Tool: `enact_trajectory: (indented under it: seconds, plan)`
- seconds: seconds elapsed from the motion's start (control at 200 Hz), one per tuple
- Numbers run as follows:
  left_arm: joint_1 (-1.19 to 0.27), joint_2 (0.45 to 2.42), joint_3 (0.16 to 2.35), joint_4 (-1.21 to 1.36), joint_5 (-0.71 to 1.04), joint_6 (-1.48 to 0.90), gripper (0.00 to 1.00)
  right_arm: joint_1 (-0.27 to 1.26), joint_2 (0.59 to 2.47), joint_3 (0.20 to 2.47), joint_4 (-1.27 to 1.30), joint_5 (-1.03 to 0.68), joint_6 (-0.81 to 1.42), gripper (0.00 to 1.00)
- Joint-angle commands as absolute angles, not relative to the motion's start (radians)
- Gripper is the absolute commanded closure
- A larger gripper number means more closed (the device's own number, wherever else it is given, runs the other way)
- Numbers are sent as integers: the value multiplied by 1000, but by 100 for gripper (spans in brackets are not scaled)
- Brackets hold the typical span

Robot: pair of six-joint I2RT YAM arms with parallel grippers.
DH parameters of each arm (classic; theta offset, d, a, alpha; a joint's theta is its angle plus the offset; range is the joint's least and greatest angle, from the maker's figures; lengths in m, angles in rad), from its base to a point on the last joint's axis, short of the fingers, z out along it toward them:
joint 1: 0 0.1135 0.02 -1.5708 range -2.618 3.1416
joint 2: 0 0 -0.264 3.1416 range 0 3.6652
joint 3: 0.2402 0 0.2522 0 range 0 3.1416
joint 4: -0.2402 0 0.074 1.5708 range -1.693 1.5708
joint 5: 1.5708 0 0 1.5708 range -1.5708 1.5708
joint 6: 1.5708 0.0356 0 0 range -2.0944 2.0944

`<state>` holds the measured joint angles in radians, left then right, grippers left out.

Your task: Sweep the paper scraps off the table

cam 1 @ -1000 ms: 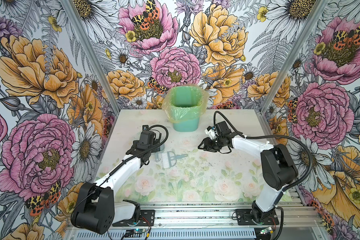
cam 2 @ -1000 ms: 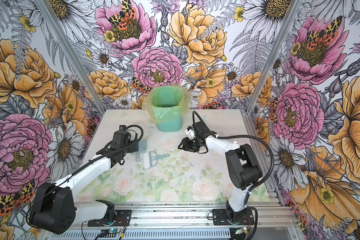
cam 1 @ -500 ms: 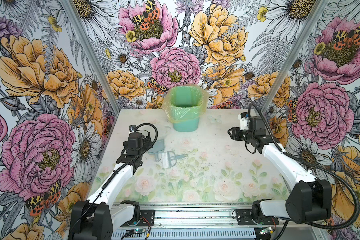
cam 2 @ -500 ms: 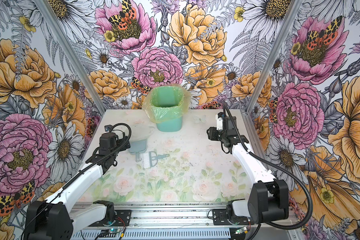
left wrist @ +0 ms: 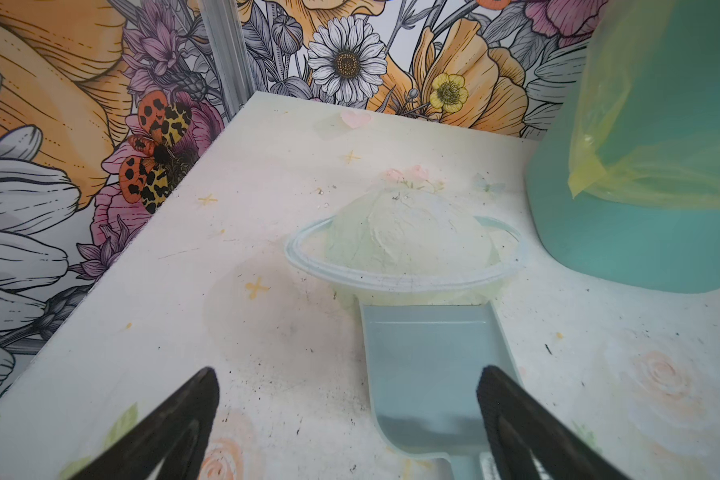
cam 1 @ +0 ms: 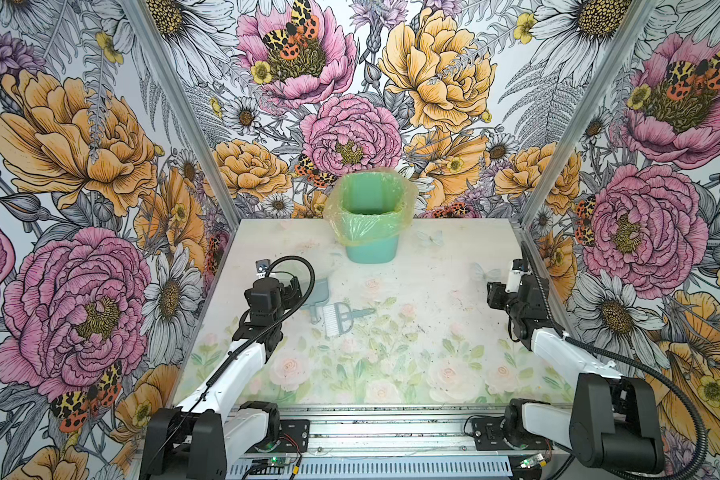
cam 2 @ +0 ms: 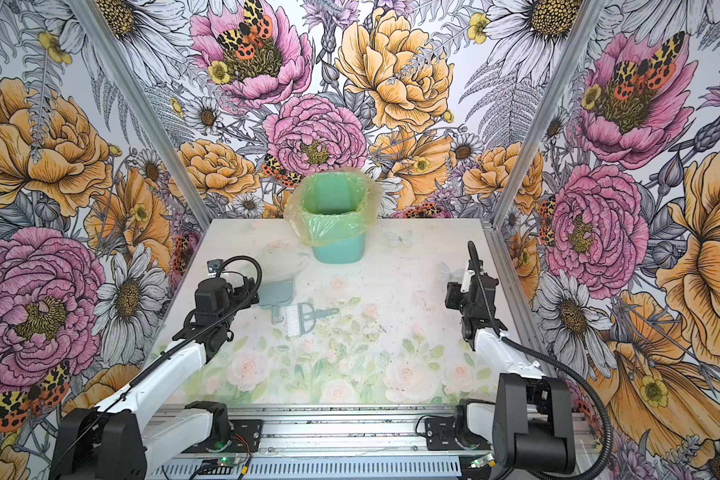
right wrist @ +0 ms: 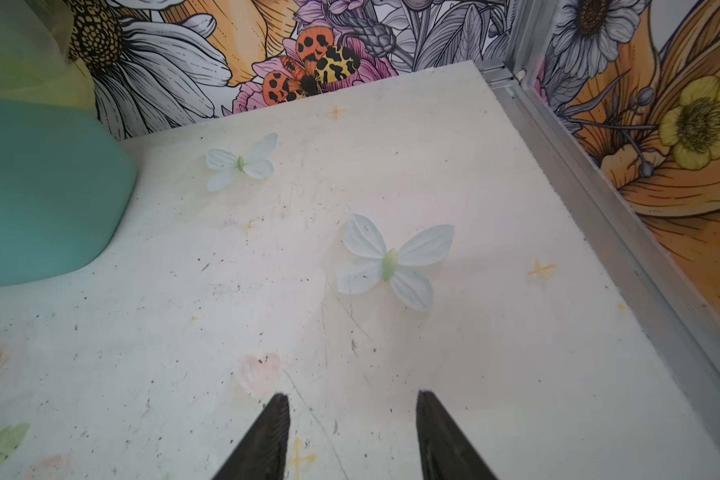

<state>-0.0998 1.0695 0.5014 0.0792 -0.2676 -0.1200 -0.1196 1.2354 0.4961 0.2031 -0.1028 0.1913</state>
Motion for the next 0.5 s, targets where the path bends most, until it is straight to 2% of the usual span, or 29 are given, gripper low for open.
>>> enact_trajectory:
  seconds: [0.0, 0.24, 0.295, 0.49]
  plan:
    - [-80, 1044, 466, 213, -239, -84, 1, -126, 1285, 470, 422, -49, 154, 48]
    - [-46, 1104, 394, 388, -226, -73, 1, -137, 1402, 468, 575, -56, 119, 48]
    - [-26, 1133, 389, 419, -174, -83, 1, -142, 1420, 488, 563, -81, 127, 48]
    - [-11, 1240, 370, 534, -157, -83, 1, -140, 1425, 447, 656, -123, 141, 48]
